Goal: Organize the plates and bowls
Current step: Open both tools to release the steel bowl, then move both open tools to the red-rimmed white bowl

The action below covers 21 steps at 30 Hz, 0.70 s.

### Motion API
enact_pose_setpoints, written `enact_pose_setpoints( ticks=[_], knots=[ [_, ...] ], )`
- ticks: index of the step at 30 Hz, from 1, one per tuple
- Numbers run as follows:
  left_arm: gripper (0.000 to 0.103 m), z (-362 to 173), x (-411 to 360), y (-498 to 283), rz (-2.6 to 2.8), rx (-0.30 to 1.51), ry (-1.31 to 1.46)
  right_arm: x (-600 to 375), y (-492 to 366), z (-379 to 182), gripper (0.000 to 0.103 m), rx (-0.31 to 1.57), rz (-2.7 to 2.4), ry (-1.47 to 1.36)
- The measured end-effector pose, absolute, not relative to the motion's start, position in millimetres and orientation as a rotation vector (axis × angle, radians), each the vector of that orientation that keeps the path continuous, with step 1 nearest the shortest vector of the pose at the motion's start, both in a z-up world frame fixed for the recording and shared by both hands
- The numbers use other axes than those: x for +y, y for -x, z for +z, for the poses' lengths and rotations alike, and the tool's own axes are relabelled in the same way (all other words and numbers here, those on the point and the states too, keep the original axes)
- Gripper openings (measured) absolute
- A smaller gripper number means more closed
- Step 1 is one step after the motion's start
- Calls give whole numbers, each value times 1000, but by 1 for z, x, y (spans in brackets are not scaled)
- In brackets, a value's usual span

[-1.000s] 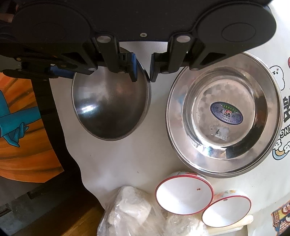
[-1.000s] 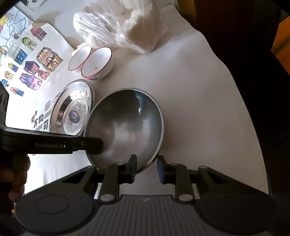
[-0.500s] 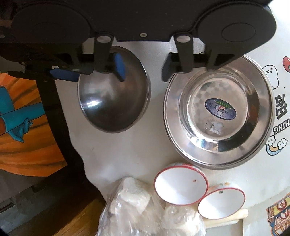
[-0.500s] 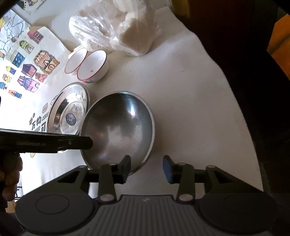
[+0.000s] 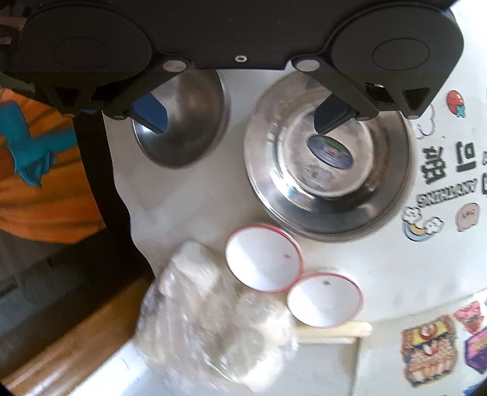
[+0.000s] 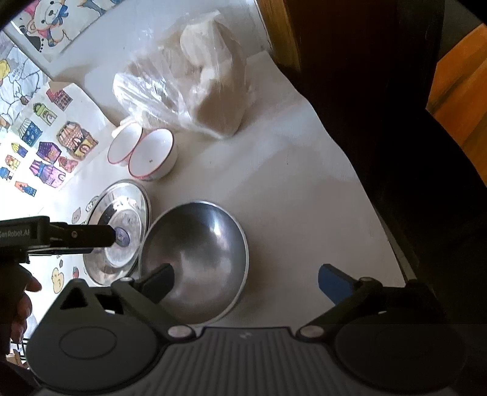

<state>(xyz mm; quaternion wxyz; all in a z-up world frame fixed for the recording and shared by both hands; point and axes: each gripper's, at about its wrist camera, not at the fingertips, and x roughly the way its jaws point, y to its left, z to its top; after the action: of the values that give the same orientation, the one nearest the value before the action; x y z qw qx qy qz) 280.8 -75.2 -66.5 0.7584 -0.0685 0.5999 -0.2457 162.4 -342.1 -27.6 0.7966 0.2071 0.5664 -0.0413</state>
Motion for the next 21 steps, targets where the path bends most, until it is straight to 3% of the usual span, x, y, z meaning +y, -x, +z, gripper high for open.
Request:
enact_pose_setpoints(
  ticks=[21],
  knots=[
    [102,-48,-49,-322,-351,1154,147,-324,-215,-24,103,1161,-15,-385]
  ],
)
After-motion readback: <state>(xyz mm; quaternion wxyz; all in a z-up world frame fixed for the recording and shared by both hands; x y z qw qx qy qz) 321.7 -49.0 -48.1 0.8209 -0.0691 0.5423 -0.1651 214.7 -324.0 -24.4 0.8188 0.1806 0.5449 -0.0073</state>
